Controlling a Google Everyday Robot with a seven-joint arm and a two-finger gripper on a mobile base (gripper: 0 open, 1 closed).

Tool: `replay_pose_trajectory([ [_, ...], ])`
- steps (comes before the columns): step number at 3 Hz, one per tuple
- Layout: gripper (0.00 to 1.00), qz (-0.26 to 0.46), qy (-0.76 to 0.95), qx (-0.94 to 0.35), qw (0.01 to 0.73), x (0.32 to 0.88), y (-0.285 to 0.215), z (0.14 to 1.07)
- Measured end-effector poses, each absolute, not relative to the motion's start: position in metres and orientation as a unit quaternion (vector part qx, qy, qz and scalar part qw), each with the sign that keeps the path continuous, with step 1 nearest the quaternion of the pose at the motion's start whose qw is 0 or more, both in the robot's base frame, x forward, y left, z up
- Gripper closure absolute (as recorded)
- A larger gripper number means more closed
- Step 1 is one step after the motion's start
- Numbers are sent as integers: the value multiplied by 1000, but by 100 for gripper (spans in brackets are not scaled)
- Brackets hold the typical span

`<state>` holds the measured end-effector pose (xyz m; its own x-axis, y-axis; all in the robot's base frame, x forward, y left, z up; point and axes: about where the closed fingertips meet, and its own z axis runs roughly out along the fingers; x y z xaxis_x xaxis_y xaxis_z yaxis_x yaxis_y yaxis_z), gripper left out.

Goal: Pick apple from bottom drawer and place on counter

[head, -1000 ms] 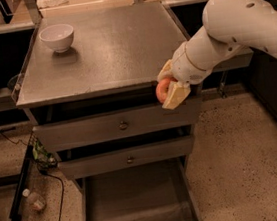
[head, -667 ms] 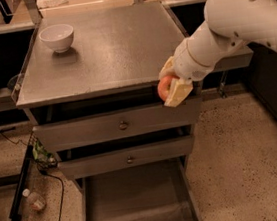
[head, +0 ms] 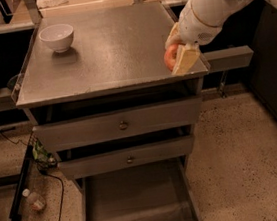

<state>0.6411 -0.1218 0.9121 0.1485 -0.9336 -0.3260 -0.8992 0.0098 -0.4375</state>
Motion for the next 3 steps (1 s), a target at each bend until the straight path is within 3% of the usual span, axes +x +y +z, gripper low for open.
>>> replay_pose_trajectory([
  [3,100,24,636,-717,285,672,-119,903],
])
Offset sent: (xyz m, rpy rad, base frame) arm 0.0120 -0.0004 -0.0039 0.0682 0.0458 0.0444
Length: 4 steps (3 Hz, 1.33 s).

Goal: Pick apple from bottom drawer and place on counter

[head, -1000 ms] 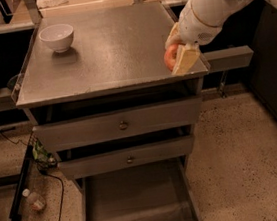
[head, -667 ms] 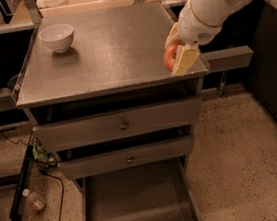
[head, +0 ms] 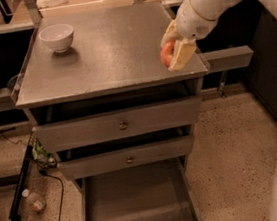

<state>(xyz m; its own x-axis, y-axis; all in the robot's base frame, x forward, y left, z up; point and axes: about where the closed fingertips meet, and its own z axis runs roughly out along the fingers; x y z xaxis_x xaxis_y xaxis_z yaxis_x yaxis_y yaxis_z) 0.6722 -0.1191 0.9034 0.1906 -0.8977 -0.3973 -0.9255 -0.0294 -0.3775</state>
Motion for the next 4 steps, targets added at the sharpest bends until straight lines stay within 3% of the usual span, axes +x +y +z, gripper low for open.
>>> replay_pose_trajectory([
  [2,100,33,621,-728,289,690,-111,910],
  [4,100,104,592,-745,287,704,-103,895],
])
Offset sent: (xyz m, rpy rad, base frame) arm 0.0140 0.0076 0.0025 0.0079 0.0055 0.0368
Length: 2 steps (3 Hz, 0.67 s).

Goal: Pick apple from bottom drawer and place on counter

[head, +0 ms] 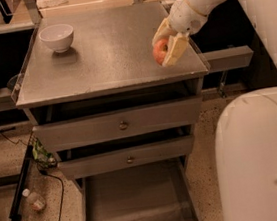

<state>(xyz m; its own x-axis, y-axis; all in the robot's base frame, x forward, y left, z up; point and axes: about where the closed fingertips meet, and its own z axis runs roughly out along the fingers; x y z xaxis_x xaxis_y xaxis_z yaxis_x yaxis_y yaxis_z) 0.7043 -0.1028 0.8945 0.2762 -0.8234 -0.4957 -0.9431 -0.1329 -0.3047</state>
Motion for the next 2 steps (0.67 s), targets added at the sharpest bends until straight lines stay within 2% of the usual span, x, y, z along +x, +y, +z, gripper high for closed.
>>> replay_pose_trajectory([
  [2,100,130,575,-751,296,714,-92,891],
])
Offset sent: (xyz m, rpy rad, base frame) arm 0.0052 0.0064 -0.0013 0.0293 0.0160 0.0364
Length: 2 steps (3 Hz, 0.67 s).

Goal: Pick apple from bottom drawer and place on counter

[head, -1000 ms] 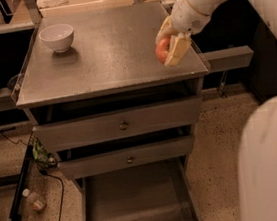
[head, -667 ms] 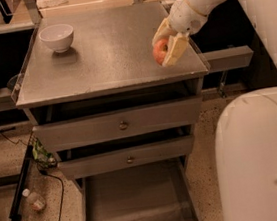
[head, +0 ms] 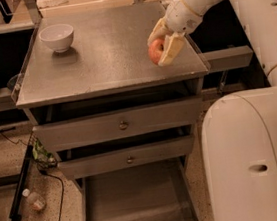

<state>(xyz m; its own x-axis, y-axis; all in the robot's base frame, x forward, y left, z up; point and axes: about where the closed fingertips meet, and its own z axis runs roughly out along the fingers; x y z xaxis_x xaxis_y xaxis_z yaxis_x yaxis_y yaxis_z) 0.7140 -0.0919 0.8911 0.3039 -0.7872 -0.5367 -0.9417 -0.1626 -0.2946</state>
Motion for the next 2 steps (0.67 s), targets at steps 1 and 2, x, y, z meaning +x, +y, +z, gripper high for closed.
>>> replay_pose_trajectory([
  [1,100,175,550,-763,291,712,-71,880],
  [2,100,175,550,-763,291,712,-71,880],
])
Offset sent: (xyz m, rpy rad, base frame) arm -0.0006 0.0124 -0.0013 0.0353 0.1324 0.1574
